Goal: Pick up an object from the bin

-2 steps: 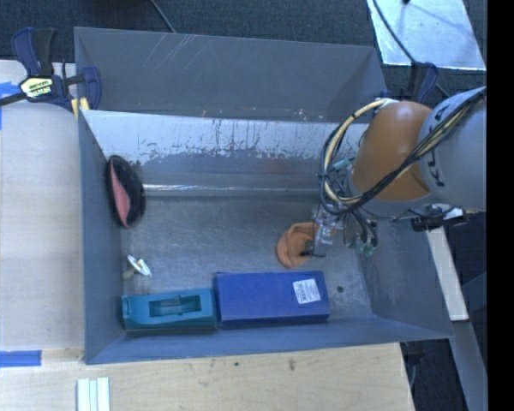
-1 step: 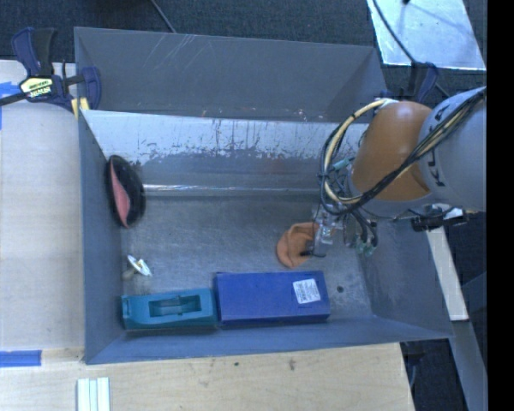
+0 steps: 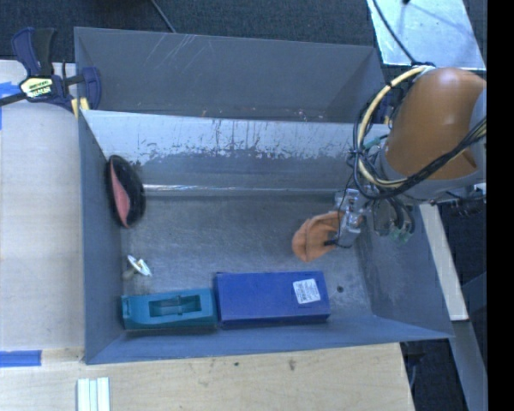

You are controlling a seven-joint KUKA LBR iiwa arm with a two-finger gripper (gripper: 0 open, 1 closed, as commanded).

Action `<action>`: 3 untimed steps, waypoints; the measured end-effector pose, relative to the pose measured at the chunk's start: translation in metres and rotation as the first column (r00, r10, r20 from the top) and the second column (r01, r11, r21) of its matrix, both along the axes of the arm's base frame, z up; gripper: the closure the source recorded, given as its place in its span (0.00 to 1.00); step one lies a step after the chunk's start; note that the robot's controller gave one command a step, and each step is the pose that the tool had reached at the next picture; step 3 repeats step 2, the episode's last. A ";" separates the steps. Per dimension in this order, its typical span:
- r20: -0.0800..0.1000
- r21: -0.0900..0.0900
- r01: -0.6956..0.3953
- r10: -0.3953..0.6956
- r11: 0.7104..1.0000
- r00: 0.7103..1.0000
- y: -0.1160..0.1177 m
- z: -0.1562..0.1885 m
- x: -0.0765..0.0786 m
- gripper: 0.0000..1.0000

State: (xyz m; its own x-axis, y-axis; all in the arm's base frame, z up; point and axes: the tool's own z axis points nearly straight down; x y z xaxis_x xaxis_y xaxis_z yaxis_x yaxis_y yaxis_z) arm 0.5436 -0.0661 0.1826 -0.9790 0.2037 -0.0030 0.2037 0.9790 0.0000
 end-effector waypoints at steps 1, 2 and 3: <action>0.000 0.000 0.000 0.000 1.000 1.000 0.000 0.000 0.000 1.00; 0.003 0.000 -0.019 0.019 1.000 1.000 -0.001 0.146 0.016 1.00; 0.003 0.000 -0.019 0.019 1.000 1.000 -0.001 0.146 0.016 1.00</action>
Offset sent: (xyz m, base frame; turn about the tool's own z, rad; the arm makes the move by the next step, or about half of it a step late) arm 0.0145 0.0001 0.1443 -0.0164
